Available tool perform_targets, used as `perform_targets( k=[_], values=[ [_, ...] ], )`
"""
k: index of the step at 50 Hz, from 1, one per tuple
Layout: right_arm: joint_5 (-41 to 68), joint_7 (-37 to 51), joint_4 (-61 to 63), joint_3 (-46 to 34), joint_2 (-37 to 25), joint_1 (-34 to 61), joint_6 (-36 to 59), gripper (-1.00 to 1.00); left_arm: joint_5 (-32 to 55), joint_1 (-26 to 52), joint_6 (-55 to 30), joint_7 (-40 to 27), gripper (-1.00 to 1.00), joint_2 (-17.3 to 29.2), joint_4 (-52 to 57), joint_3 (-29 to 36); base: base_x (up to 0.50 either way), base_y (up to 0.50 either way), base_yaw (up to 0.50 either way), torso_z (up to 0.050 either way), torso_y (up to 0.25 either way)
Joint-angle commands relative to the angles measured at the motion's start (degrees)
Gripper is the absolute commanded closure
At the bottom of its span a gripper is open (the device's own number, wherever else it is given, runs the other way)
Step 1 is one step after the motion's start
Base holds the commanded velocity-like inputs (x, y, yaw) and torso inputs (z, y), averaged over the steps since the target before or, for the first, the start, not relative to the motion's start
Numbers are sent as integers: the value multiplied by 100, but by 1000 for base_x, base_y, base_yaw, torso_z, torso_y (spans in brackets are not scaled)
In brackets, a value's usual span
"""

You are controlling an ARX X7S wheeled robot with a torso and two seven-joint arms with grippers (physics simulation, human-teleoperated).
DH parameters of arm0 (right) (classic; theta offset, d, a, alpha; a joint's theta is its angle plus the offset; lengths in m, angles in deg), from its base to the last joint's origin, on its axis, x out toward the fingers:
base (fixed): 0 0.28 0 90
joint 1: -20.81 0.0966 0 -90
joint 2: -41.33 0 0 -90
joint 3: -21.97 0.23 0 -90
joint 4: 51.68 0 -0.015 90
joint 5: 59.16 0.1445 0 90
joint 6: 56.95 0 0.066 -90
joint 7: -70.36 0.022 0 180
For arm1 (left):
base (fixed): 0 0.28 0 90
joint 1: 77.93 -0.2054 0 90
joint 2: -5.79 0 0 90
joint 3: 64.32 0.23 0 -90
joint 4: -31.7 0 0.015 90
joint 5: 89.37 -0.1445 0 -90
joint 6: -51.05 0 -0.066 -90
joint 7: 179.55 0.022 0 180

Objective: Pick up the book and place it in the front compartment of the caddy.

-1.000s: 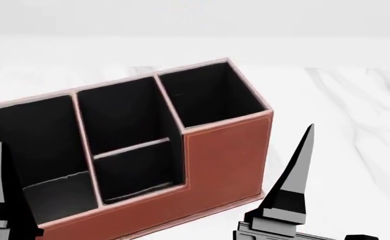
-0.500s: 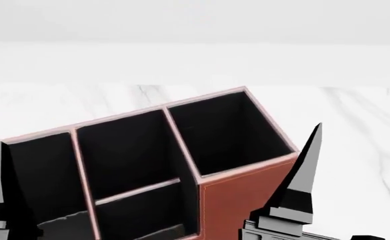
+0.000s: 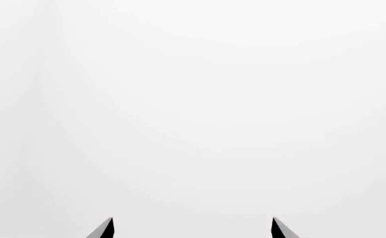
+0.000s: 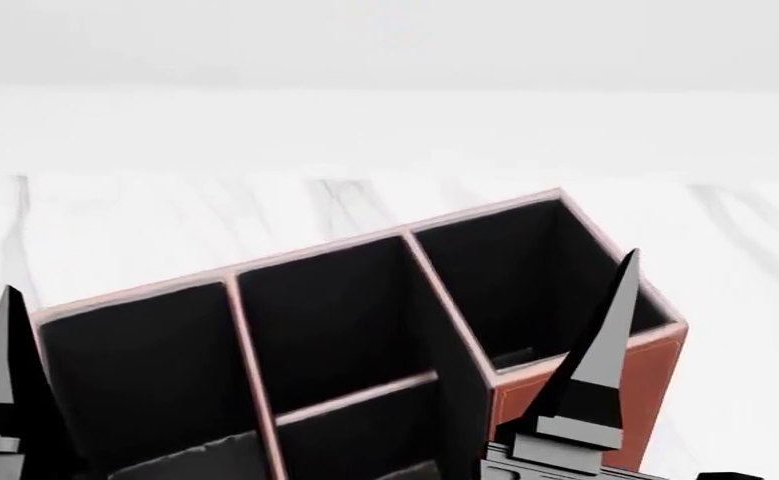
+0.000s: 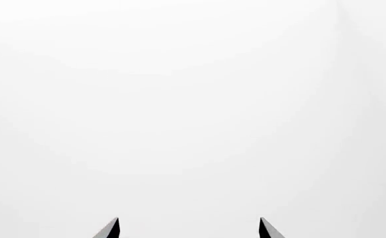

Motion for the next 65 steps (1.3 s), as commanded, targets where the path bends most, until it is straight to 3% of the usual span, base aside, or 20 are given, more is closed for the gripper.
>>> perform_targets(
  k=[1,24,30,32,35,38,40,41,44,53,58,65],
  values=[
    [-288,-214,-78,-124,-30,50,-78,-100,-18,-9,3,135,-100,-59,36,-73,0,0,0,48,0],
    [-222,-9,-94,-188,-224,55,-128,-100,32,40,-100,0,-100,4,-39,27,0,0,0,49,0],
    [-166,21,-116,-218,-269,75,-90,-100,335,132,-520,-196,-100,-81,74,-94,0,0,0,32,-5],
    [-139,35,-125,-193,-290,70,-88,-100,636,62,-430,17,-100,-63,51,-115,0,0,0,0,0],
    [-133,64,-111,-230,-304,103,-52,-100,-433,199,-448,-230,-100,254,-124,495,0,0,0,0,0],
    [-100,88,-103,-220,-322,117,-50,-100,-74,483,-892,-165,-100,202,46,398,0,0,0,0,0],
    [-62,108,-89,-208,-342,126,-33,-100,-845,356,255,-127,-100,385,-239,793,0,0,0,0,0],
    [-41,109,-93,-183,-346,107,-64,-100,-442,490,-352,16,-100,407,-156,738,0,0,0,0,0],
    [-25,130,-101,-189,-362,112,-70,-100,-73,631,-754,146,-100,429,-50,679,0,0,0,0,0],
    [48,179,-96,-191,-426,134,-107,-100,1055,1007,-1278,918,-100,759,-81,434,0,0,0,0,0],
    [63,189,-123,-178,-471,103,-163,-100,1110,1150,-1523,1110,-100,966,-98,675,0,0,0,0,0],
    [114,257,-87,-180,-523,128,-164,-100,1864,1403,-2015,1302,-100,999,-83,489,0,0,0,0,0]
  ],
)
